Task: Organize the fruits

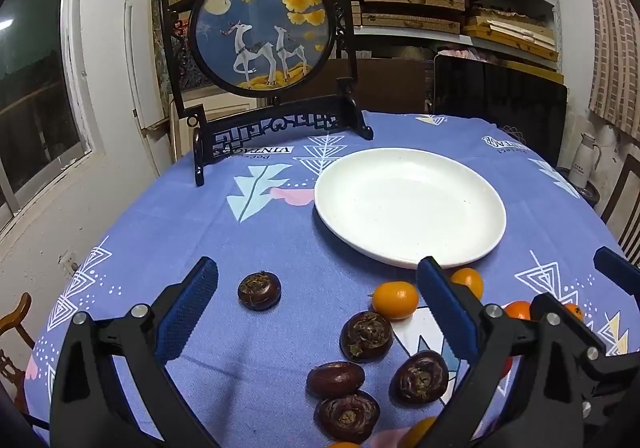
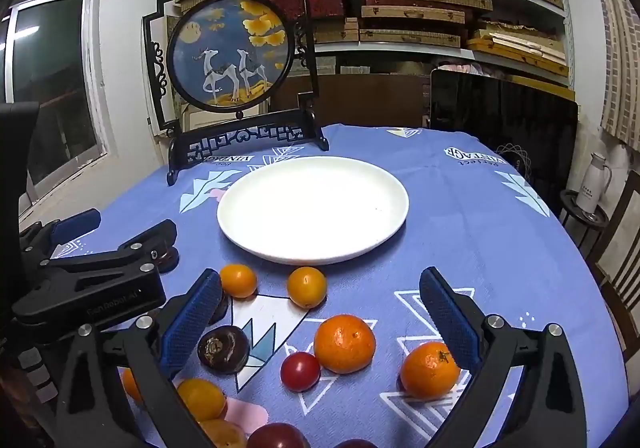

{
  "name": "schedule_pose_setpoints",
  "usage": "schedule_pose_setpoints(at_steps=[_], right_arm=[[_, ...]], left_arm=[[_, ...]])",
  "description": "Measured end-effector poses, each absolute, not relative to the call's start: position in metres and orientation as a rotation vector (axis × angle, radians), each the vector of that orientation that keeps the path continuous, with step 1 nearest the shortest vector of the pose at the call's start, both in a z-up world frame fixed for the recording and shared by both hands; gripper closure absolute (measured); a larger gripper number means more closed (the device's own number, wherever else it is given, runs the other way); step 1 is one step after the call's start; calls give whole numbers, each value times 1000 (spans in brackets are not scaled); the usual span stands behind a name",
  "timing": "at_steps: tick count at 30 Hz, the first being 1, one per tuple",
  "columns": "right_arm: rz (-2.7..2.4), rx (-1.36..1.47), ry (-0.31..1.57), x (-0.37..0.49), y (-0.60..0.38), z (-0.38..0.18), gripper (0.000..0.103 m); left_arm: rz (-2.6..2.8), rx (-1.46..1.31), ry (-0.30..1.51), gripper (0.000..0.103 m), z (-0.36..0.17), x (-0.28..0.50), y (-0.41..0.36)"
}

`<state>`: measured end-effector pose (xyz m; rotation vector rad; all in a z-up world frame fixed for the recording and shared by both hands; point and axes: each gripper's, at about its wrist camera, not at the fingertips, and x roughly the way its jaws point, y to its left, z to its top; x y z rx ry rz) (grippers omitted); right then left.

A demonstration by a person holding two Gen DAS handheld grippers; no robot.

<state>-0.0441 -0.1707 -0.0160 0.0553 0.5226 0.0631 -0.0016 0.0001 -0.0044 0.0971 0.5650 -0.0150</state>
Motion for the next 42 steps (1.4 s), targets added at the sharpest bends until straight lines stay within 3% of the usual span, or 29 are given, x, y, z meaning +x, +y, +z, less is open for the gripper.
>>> schedule_pose_setpoints(at_steps=[42], right_arm=[[80,56,570,-29,-164,-25,3]], left_arm=[[-16,90,619,5,-15,13,3]])
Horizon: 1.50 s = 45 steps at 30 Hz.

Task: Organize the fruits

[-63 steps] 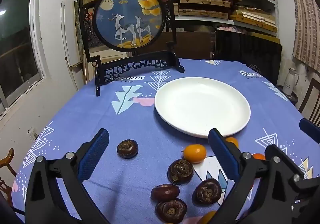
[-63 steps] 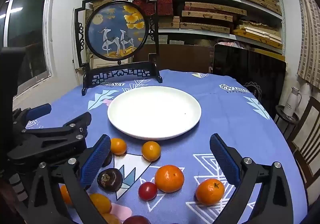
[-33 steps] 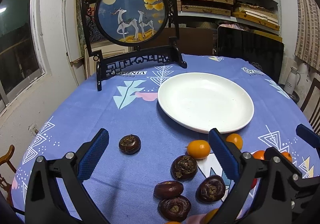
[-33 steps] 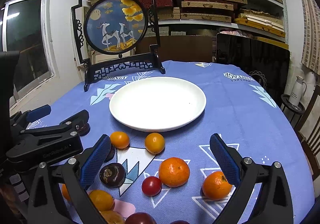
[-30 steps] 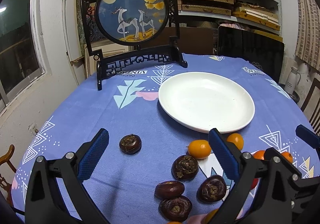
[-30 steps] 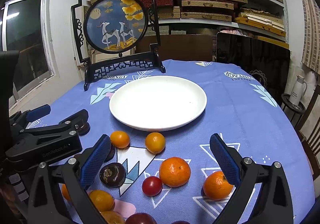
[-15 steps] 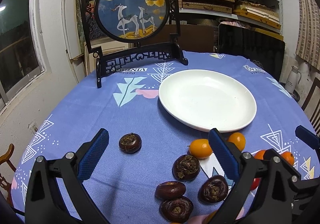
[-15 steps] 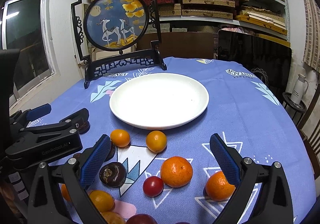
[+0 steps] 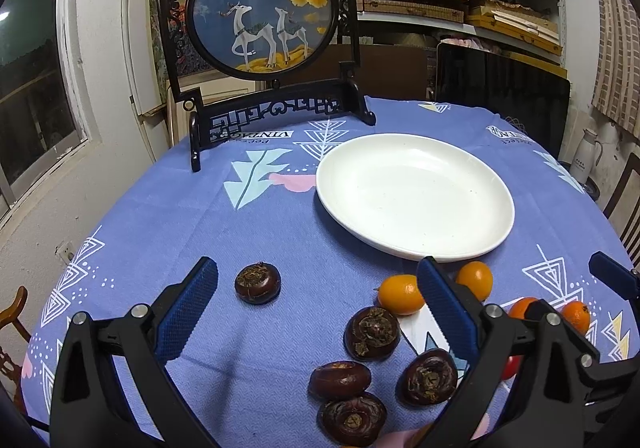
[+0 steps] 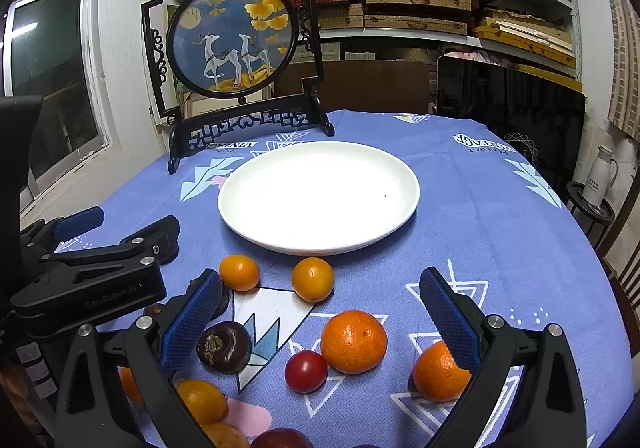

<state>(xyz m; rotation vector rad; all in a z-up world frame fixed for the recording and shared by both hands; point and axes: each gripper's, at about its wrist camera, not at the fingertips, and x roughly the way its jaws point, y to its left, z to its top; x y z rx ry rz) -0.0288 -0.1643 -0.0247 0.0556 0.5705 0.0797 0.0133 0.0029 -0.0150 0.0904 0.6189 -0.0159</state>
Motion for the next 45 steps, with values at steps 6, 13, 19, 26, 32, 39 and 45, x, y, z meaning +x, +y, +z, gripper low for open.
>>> schedule_pose_setpoints(at_steps=[6,13,19,26,32,39,45], right_arm=[[80,56,573,-28,-164,-25,3],[78,56,571,-29,-164,-25,3],[82,57,570,-31,-163,-24,3],[90,47,560,-39,-162,-21,3],[115,5,550,-60,-171,-18,3],[205,-82,628,-104,-192,-32,3],[330,-110,766,-143,-194,-56,3]], left_arm=[[-17,91,625,5,-16,13,2],[-19,92,628,5,-16,12,1],[-23,95,624,5,-16,10,0],[-24,101,620,5,-14,2,2],[-19,123,608,5,-7,-9,19],[-133,201,641,5,-14,-47,42],[-320,303,740,5,-41,-82,41]])
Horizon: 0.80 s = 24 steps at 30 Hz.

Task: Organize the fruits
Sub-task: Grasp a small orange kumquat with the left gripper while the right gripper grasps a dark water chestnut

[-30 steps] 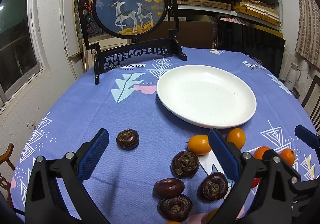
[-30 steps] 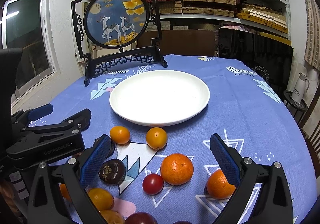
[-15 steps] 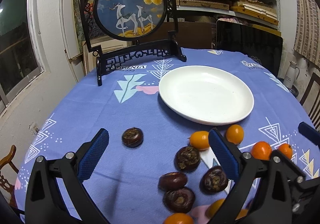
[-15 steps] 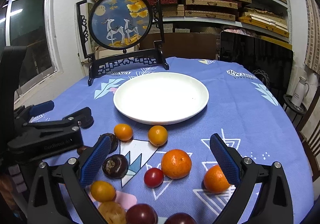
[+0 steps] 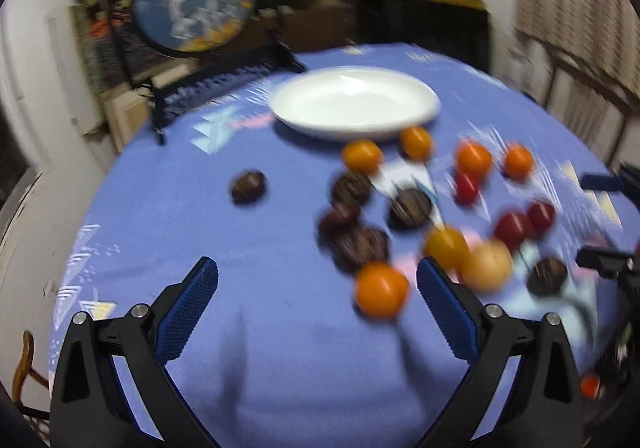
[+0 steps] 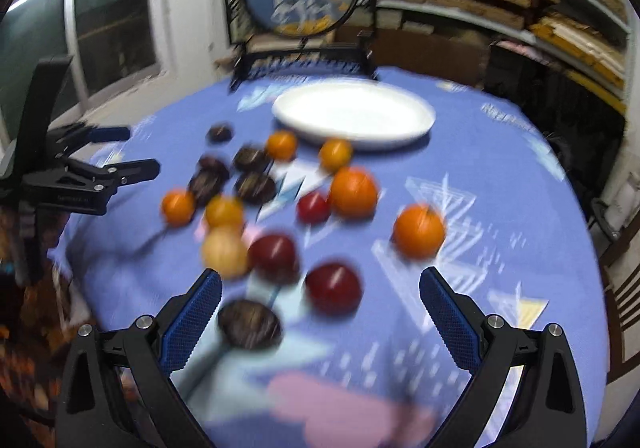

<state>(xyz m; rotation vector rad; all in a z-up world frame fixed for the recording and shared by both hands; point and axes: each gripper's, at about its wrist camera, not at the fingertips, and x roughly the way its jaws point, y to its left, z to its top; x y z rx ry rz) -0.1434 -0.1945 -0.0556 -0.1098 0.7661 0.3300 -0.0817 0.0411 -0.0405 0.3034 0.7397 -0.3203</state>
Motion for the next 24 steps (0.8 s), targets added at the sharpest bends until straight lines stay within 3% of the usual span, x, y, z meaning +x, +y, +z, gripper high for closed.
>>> schedule_pose_setpoints(at_steps=[3,9,17,19,20,22,24], right_arm=[[383,-105,802,-150,-187,-63,6],[454,-62,926,-140,-174,-79,28],[494,-53,934,-137,-171,-82,49],[498,-45,938,-135,-174,-82,59],[502,-40,938,-135,-175,-82,61],[510,-39,938,-136,-176,-82,62],[513,-49,932,-137,-176,-81,62]], left_arm=[[-361,331,771,5,-54,-90,35],[-371,293,853,5,-72,-76,28],[-376,277,890,6,-81,-59,17],[-381,275,909,24,-84,-56,16],[-397,271,938,44,-86,-54,15],[-427,243,947,65,-85,-55,16],[-429,252,953,66,-84,-58,15]])
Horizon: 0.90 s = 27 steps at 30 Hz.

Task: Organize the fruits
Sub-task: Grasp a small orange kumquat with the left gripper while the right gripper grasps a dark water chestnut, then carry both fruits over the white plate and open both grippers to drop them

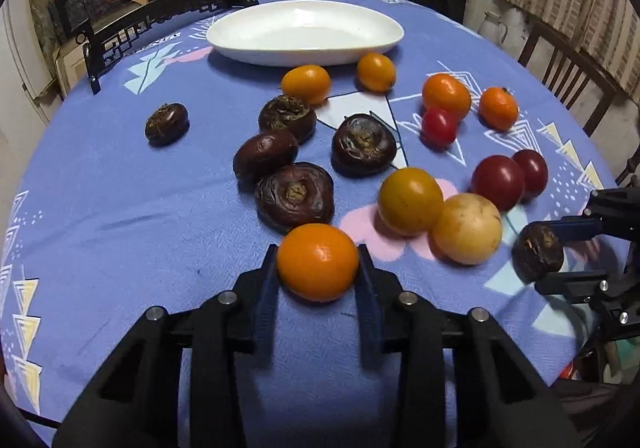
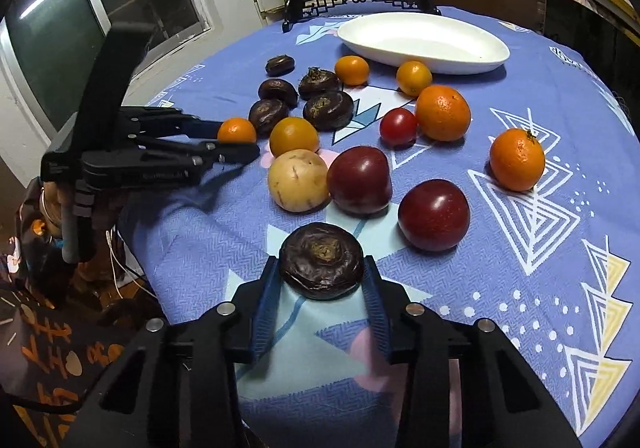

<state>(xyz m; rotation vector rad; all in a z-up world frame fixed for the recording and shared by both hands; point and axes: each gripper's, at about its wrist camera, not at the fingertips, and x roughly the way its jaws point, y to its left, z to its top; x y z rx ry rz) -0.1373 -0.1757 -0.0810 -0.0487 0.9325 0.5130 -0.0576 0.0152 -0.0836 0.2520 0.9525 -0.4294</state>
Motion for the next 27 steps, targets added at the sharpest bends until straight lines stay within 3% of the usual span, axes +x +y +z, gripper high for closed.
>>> schedule_pose_setpoints(at_steps=[8,14,20,27], right_arm=[[519,-50,877,-132,-184,-61,62],[486,-66,780,-101,-195,-24,62],[427,-71,676,-32,-204,15,62],[357,-16,722,77,-213,14,62]], left_arm=[[-442,257,872,66,-53,-60,14],[-380,230,813,66,-17,-19,5],[-262,217,755,66,7,58,-22],[-180,263,803,65,-6,130,-49]])
